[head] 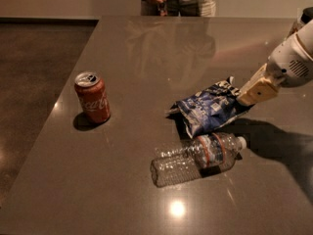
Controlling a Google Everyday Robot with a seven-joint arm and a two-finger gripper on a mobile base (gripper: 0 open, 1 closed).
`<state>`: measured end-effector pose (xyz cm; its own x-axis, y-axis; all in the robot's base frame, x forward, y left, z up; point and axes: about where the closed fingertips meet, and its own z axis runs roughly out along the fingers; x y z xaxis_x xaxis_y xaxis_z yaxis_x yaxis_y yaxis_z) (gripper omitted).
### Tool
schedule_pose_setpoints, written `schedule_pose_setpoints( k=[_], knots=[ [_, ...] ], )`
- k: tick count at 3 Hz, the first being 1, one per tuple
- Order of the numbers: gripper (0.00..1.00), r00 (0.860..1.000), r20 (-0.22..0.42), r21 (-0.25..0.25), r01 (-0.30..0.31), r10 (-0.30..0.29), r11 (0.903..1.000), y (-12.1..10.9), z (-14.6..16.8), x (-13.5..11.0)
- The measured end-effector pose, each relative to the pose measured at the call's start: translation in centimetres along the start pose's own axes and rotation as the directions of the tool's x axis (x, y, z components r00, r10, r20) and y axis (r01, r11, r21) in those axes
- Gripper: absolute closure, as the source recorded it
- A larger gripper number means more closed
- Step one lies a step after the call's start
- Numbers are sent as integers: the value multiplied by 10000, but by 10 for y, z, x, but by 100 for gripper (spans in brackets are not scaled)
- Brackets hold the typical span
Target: Move blue chip bag near water bottle
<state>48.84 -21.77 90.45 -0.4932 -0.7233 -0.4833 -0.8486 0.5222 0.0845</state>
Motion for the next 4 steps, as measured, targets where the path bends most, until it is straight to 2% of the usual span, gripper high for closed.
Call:
schedule_pose_setpoints(
  k=[1, 2, 4],
  knots=[
    [100, 9996, -148, -20, -236, 236, 9997, 12, -3, 18],
    [84, 9974, -489, 23, -538, 538, 9986, 20, -1, 29],
    [38, 9977, -469, 40, -491, 493, 9988, 20, 0, 27]
  ],
)
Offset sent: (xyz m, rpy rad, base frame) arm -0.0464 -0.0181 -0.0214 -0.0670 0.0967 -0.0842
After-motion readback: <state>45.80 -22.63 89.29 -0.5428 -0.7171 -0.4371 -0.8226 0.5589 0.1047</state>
